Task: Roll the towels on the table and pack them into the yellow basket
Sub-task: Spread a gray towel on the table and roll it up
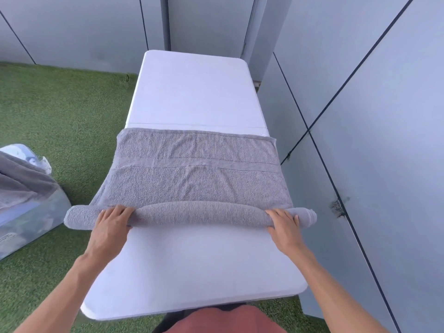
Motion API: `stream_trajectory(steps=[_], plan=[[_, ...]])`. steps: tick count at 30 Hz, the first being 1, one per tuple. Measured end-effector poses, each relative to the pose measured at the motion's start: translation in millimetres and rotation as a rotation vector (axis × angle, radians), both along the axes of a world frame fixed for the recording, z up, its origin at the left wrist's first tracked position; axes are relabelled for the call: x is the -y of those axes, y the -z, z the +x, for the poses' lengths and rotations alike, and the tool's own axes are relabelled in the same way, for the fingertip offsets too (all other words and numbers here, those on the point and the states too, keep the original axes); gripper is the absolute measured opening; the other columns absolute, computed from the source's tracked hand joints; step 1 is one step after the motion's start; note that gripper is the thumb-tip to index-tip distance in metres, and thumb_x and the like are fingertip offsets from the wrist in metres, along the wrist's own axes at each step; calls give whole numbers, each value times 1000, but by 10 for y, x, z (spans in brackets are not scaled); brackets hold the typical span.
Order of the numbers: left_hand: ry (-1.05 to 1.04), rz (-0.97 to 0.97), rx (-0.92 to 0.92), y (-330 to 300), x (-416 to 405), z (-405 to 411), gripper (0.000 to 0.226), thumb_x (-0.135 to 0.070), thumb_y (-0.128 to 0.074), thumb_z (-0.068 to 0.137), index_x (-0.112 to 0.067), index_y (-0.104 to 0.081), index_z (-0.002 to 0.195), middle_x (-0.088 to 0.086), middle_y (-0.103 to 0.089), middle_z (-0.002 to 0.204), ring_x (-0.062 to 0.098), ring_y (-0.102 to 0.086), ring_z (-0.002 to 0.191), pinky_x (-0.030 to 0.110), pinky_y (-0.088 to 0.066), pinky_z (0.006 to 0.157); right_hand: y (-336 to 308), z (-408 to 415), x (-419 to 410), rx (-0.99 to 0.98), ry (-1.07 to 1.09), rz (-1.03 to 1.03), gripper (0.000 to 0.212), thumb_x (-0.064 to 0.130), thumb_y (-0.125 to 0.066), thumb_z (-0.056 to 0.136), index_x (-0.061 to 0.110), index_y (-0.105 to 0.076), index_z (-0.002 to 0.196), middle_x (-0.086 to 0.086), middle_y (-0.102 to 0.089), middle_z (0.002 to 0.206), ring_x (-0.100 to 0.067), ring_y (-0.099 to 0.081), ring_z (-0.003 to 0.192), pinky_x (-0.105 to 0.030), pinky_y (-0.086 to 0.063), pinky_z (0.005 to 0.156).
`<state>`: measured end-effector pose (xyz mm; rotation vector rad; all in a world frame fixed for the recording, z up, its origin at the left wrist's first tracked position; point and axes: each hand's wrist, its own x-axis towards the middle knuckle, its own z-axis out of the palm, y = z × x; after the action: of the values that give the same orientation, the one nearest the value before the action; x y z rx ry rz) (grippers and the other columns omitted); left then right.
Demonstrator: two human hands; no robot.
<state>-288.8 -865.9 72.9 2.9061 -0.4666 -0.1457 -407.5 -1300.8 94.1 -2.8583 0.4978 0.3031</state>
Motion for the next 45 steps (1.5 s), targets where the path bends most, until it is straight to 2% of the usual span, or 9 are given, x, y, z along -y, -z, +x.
stream_trajectory(steps=[5, 9, 15, 18, 21, 26, 35, 41, 45], plan=[[29, -98, -348, -160, -210, -37, 44, -9, -74, 79, -12, -61, 121, 6, -62, 111, 29, -56, 108, 37, -40, 93, -71, -206, 166, -155, -48, 144, 39, 26, -65, 84, 29, -55, 122, 10, -56, 119, -17, -48, 119, -44, -34, 101], [-84, -383, -522, -321, -198, 203, 39, 1, -71, 79, -22, -62, 110, 0, -65, 105, 23, -60, 95, 17, -44, 73, -252, 61, 254, -262, 113, 465, 49, 21, -71, 80, 27, -55, 126, 7, -54, 122, -16, -55, 112, -28, -44, 88], [-37, -212, 111, -166, -46, -34, 26, -26, -51, 93, -12, -66, 109, 9, -65, 106, 35, -58, 94, 50, -46, 83, -41, -30, -115, 182, 41, -34, 40, 21, -50, 96, 20, -50, 136, -8, -37, 146, -31, -34, 135, -51, -24, 111], [39, -180, 55, 56, -16, -306, 58, -43, -43, 90, -3, -52, 130, 13, -54, 127, 35, -50, 119, 53, -32, 107, 132, -210, -224, 55, -59, -127, 67, 34, -58, 91, 19, -29, 149, -3, -29, 154, -25, -19, 145, -60, -15, 112], [139, -121, 33, 147, -76, -180, 71, -38, -68, 79, -4, -45, 136, 13, -50, 132, 36, -46, 124, 53, -25, 109, 108, -112, -184, 14, -47, -141, 72, 32, -65, 86, 21, -31, 148, -1, -35, 149, -24, -24, 142, -60, -17, 112], [98, -134, -76, 1, -62, 55, 60, 4, -80, 65, -2, -59, 122, 12, -63, 112, 39, -59, 104, 51, -44, 95, -98, 56, -183, -13, -24, -125, 48, 30, -56, 93, 25, -41, 138, 7, -46, 133, -17, -32, 135, -51, -19, 113], [121, -78, -466, -283, -199, 112, 48, -15, -66, 87, -15, -52, 133, 3, -57, 127, 22, -51, 121, 26, -33, 99, -252, -30, 137, -334, -8, 240, 49, 41, -68, 78, 33, -54, 124, 8, -54, 123, -17, -50, 118, -38, -41, 99], [-20, -274, -6, -132, -62, 11, 32, -22, -60, 91, -9, -62, 120, 7, -61, 117, 35, -53, 114, 49, -43, 99, -194, 84, -58, 157, 36, 280, 39, 23, -61, 90, 22, -55, 128, -1, -52, 130, -20, -44, 127, -33, -29, 105], [110, -142, 15, 65, -111, -176, 64, -30, -74, 80, -8, -48, 134, 9, -51, 133, 33, -43, 130, 56, -36, 106, 5, -123, -178, -33, -100, -6, 68, 39, -57, 90, 31, -25, 149, 8, -29, 151, -18, -18, 145, -45, -3, 116]])
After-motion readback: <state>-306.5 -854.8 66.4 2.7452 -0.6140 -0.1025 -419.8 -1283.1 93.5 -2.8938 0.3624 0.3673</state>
